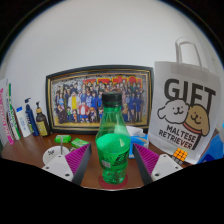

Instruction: Pour water

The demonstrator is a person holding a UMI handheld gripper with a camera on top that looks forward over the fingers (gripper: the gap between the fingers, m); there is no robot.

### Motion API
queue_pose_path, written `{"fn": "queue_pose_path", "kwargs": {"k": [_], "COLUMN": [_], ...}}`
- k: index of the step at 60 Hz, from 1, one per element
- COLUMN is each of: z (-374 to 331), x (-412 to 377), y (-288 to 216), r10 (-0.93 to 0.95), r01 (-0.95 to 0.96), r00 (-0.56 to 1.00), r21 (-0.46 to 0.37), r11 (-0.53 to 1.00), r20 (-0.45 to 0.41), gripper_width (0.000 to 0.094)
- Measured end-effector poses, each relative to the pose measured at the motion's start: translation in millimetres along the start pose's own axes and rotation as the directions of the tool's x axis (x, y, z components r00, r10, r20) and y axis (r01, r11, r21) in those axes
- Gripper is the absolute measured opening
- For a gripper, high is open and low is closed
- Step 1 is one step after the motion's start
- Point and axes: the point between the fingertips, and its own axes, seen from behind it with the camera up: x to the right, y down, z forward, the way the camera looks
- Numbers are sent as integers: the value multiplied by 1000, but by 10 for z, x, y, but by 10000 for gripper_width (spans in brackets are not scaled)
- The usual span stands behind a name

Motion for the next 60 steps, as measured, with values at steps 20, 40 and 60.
{"fn": "queue_pose_path", "kwargs": {"k": [20,40,60], "z": [-1387,-2946,-3350], "x": [-412,-1164,-1365], "y": [-231,-246,-140], "r10": [34,-7,-52], "r01": [-46,-20,15], "r00": [995,990,984], "r21": [-124,-191,-210], "r11": [991,981,978], "r20": [-98,-139,-171], "gripper_width": [853,854,854]}}
